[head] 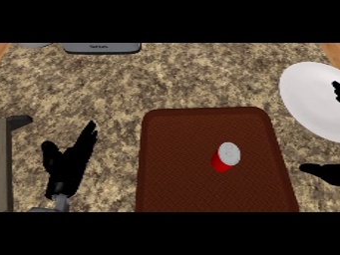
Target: Pick the can from the tray and place it in the plate
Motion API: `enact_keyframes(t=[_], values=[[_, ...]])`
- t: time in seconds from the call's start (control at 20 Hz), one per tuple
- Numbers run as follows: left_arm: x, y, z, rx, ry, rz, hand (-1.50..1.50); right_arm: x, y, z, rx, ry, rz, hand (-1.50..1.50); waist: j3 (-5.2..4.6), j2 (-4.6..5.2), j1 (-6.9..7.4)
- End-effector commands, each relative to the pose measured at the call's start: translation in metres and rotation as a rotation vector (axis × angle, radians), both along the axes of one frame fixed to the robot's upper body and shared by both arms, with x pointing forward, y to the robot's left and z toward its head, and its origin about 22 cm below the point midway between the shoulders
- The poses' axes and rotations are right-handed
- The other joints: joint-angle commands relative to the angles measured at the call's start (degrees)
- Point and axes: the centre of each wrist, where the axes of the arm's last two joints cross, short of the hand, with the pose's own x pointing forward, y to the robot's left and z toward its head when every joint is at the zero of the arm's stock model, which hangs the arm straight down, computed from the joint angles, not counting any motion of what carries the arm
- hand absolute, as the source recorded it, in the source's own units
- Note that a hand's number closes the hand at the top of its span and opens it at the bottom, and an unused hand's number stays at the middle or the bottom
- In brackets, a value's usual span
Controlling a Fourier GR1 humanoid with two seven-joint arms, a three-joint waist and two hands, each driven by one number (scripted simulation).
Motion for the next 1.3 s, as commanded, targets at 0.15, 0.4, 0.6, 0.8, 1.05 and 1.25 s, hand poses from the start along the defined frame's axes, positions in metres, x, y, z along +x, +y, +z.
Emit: enact_keyframes(t=[0.15,0.4,0.6,0.8,1.05,1.25], values=[[-0.003,0.008,-0.013,-0.009,0.031,-0.001,0.00,-0.011,0.042,0.045,-0.230,0.200,0.046,-1.50,-0.23,0.22,0.23],[-0.008,0.003,-0.014,-0.009,0.040,-0.024,0.00,-0.014,0.092,0.022,-0.237,0.257,0.060,-1.50,-0.09,0.24,0.44],[-0.009,-0.001,-0.013,-0.002,0.029,-0.008,0.00,-0.006,0.109,0.025,-0.277,0.280,0.013,-1.50,-0.07,0.24,0.31],[0.006,0.002,-0.001,0.004,0.028,-0.019,0.00,0.008,0.130,-0.010,-0.333,0.346,0.004,-1.50,-0.04,0.31,0.44],[0.013,0.023,-0.015,-0.002,0.026,-0.004,0.00,0.007,0.145,-0.015,-0.294,0.415,0.060,-1.50,-0.05,0.33,0.14],[-0.004,-0.007,0.004,-0.011,0.035,-0.006,0.00,-0.004,0.149,-0.023,-0.311,0.436,0.071,-1.50,-0.03,0.22,0.20]])
